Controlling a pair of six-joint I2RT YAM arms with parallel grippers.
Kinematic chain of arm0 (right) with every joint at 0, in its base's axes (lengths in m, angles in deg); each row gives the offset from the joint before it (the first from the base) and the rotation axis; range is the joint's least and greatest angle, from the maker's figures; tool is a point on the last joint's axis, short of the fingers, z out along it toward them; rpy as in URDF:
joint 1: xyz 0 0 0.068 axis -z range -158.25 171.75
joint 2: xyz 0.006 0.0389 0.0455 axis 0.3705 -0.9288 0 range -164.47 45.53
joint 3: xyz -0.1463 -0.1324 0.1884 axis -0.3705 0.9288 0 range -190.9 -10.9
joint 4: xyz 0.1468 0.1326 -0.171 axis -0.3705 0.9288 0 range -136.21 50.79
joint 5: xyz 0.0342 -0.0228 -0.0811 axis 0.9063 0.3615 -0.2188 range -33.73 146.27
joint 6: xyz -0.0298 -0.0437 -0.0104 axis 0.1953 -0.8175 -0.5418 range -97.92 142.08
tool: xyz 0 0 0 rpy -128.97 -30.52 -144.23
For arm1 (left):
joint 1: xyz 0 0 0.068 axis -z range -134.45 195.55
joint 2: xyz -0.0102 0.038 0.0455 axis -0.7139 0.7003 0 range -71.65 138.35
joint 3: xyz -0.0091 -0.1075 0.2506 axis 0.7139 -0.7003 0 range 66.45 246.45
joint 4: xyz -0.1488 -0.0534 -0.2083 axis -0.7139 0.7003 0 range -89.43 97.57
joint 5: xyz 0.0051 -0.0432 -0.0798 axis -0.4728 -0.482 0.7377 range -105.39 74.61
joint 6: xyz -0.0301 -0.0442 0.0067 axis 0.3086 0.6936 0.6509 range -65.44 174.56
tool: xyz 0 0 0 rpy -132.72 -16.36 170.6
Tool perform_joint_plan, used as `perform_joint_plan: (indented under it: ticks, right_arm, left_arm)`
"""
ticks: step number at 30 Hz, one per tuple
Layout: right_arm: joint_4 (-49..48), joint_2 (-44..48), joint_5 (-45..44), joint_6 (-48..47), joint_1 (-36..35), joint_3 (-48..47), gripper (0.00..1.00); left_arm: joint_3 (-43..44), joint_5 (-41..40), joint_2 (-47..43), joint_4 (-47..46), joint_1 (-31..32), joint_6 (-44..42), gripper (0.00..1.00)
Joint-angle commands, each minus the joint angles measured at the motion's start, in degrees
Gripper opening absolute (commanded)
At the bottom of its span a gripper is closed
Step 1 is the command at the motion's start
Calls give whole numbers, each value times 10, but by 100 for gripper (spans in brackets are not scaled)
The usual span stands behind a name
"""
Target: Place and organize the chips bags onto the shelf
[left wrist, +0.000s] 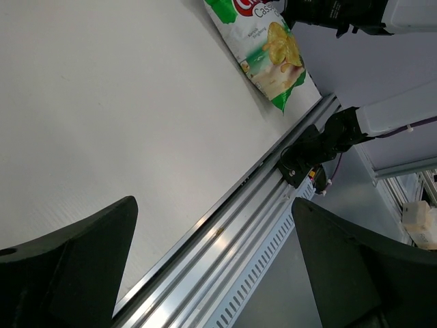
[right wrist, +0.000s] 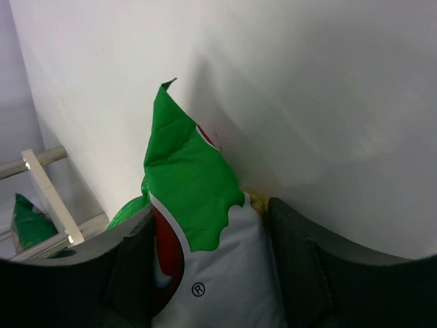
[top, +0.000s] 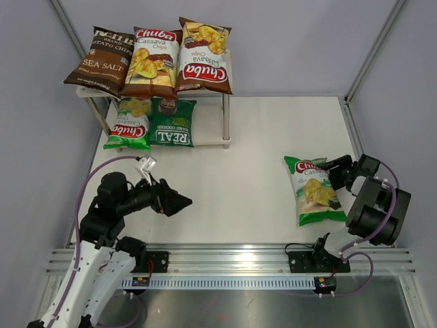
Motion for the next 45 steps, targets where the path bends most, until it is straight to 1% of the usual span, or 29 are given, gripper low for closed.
perform_joint_plan:
  ticks: [1,2,5,6,8,10,12,14,15,16,17,18,19,20,21,22,23,24,26,27,29,30,32,33,35,36,39,40,45]
  right_arm:
    - [-47,19,23,37,-12,39,64]
    - [-77,25,22,47,-17,61,53]
    - [-122,39,2,97,-25,96,42]
    - [-133,47,-5,132,-36,106,37]
    - [-165,59,-37,166,-51,128,34]
    - [-168,77,-63,208,-89,136,28]
    - [-171,100,-106,256,-117,143,26]
    - [-171,114,-139,295,-152,151,23]
    - [-173,131,-150,333,-162,155,22]
    - [-172,138,-160,351,-184,158,20]
    - [-172,145,-178,367,-195,159,18]
    - [-171,159,-188,394,-206,159,17]
    - [-165,165,-197,406,-225,157,12]
    - [-162,172,-215,417,-235,155,9]
    - [-162,184,-222,438,-244,155,7]
    - [-158,189,-225,446,-251,150,2]
    - [-157,194,-230,455,-265,146,0]
    - [-154,202,-229,456,-269,142,0]
    - [-145,212,-227,462,-283,131,0]
    - [-144,225,-225,474,-287,130,0]
    - [-141,238,-222,476,-289,125,0]
    - [-133,251,-220,471,-311,120,0]
    - [-116,266,-218,469,-326,107,0]
    - [-112,282,-216,475,-332,107,0]
    - [-111,314,-216,495,-338,111,0]
    - [-108,324,-217,500,-340,112,0]
    - [-80,365,-225,507,-349,102,0]
    - [-69,373,-222,509,-350,96,0]
    - [-73,413,-193,538,-356,89,0]
  left_arm:
    - [-19,28,13,-55,3,17,99]
    - [-24,27,14,-61,3,25,99]
    - [-40,29,26,-84,3,39,99]
    - [-41,27,35,-88,3,41,99]
    - [-45,22,44,-94,3,44,99]
    - [-47,9,52,-93,3,45,99]
    - [-49,-10,56,-97,3,49,99]
    - [-59,-49,58,-108,10,59,99]
    - [-62,-70,59,-117,24,61,99]
    - [-66,-119,61,-124,34,73,99]
    - [-81,-135,64,-137,44,79,99]
    - [-90,-145,68,-156,67,86,99]
    - [-103,-155,74,-198,80,104,99]
    - [-124,-172,91,-224,94,112,99]
    - [-137,-181,101,-278,126,118,99]
    - [-146,-208,113,-301,143,132,99]
    - [-155,-218,136,-325,158,136,99]
    - [-169,-223,152,-374,182,138,99]
    - [-178,-237,190,-416,204,142,99]
    - [-188,-239,202,-463,220,141,99]
    - [-199,-240,222,-516,235,140,99]
    - [-206,-237,239,-570,247,136,99]
    - [-218,-249,255,-608,258,127,99]
    - [-224,-251,270,-657,268,124,99]
    - [-240,-267,284,-700,278,124,99]
    - [-243,-274,296,-738,286,124,99]
    - [-245,-288,344,-811,305,120,99]
    - [-243,-290,372,-823,308,115,99]
    - [-221,-270,451,-928,321,85,99]
